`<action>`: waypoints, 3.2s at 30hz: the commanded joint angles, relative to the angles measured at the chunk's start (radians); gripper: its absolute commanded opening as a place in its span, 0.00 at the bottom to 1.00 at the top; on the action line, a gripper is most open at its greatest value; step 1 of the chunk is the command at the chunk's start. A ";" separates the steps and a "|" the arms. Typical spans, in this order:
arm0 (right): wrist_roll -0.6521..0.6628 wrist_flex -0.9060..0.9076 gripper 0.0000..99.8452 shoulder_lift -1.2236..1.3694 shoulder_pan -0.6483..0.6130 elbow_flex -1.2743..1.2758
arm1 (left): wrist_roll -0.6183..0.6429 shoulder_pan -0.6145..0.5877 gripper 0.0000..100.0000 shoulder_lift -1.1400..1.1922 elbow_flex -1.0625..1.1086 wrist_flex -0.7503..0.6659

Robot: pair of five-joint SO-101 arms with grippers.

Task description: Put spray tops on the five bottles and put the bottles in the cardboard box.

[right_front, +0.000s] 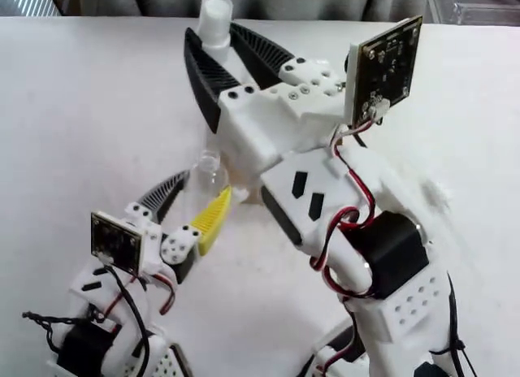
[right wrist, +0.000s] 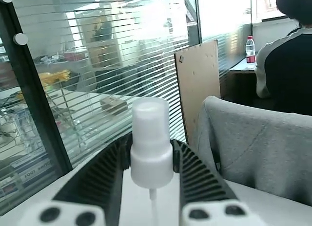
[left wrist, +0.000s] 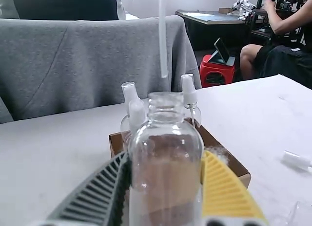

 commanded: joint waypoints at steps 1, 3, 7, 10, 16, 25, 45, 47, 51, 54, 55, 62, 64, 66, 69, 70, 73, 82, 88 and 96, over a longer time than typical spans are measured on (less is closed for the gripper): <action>-0.009 -0.016 0.01 -0.007 0.025 0.000 | -0.006 0.004 0.02 -0.008 -0.046 0.000; -0.012 -0.008 0.01 -0.008 0.024 0.000 | -0.006 0.004 0.02 -0.008 -0.046 0.000; -0.017 0.016 0.01 -0.008 0.022 0.032 | -0.006 0.004 0.02 -0.008 -0.046 -0.002; -0.017 -0.019 0.01 -0.027 0.022 0.094 | -0.006 0.004 0.02 -0.008 -0.046 -0.002; -0.017 -0.122 0.01 -0.082 0.022 0.247 | -0.006 0.004 0.02 -0.008 -0.046 0.000; -0.017 -0.082 0.01 -0.191 0.018 0.397 | -0.006 0.004 0.02 -0.008 -0.046 -0.005; -0.017 -0.084 0.06 -0.245 -0.091 0.600 | -0.005 0.004 0.02 -0.008 -0.046 -0.009; -0.017 -0.051 0.12 -0.246 -0.094 0.598 | -0.005 0.004 0.02 -0.008 -0.046 -0.009; -0.017 -0.005 0.16 -0.254 -0.119 0.595 | -0.005 0.002 0.02 -0.008 -0.046 -0.009; -0.017 0.038 0.16 -0.255 -0.120 0.566 | -0.005 0.002 0.02 -0.008 -0.046 -0.009; -0.017 0.058 0.16 -0.257 -0.120 0.551 | -0.005 0.002 0.02 -0.008 -0.046 -0.009; -0.017 0.183 0.26 -0.315 -0.116 0.450 | -0.003 0.002 0.02 -0.008 -0.043 -0.009; -0.017 0.200 0.30 -0.335 -0.116 0.446 | -0.006 0.002 0.02 -0.008 -0.040 -0.008; -0.014 0.226 0.31 -0.352 -0.114 0.446 | -0.006 0.002 0.02 -0.008 -0.038 -0.008; -0.011 0.283 0.31 -0.384 -0.114 0.453 | -0.006 0.002 0.02 -0.008 -0.038 -0.008; -0.011 0.302 0.31 -0.392 -0.114 0.453 | -0.003 0.002 0.02 -0.008 -0.038 -0.008; -0.009 0.325 0.31 -0.407 -0.101 0.453 | 0.000 0.002 0.02 -0.008 -0.040 -0.008; 0.077 0.317 0.02 -0.338 0.104 0.446 | 0.000 0.002 0.02 -0.008 -0.040 -0.009; 0.060 0.252 0.01 -0.291 0.171 0.450 | 0.000 0.002 0.02 -0.010 -0.046 -0.009; 0.061 0.116 0.02 -0.145 0.176 0.446 | -0.006 0.002 0.02 -0.010 -0.046 -0.009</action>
